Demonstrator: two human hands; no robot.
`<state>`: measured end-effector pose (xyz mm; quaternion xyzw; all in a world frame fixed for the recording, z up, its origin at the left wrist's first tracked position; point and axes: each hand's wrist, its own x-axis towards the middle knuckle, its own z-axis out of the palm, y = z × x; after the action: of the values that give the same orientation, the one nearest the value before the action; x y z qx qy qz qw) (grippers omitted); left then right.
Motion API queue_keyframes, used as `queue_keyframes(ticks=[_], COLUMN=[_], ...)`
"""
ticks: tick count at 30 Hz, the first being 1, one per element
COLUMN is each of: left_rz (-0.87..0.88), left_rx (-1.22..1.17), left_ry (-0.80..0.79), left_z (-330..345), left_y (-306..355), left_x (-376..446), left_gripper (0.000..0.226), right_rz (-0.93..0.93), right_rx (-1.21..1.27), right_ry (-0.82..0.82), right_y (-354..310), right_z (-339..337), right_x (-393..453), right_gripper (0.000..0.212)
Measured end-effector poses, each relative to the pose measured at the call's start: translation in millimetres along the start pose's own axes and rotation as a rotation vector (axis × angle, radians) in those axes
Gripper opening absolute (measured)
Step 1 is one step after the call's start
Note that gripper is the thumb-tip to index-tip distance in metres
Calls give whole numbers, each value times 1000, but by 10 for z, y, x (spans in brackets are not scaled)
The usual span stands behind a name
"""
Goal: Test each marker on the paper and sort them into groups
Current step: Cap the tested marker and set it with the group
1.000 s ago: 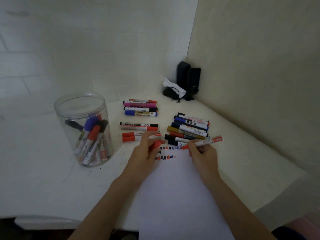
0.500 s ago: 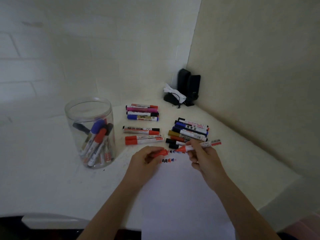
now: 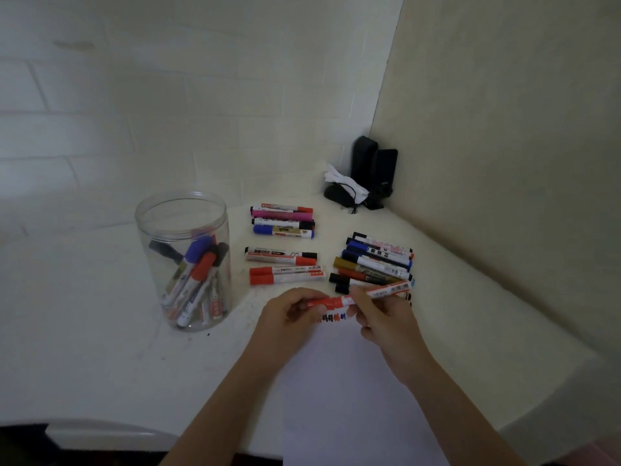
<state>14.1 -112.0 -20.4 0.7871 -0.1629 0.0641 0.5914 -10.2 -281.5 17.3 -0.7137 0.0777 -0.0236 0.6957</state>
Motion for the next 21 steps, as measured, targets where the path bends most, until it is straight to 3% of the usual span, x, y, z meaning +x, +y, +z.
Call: queue_keyframes(ticks=[11,21], left_rz=[-21,-83], left_rx=[-96,-240], left_ry=[60,111], left_z=[-21,-45], left_y=[-1,72], left_x=[12,0], left_gripper=[15,24], right_rz=[15,156], right_rx=[181,275], right_ry=[56,-28], right_y=[122,-72], right_z=[267,72], right_x=[19,-78], right_gripper=[21,28])
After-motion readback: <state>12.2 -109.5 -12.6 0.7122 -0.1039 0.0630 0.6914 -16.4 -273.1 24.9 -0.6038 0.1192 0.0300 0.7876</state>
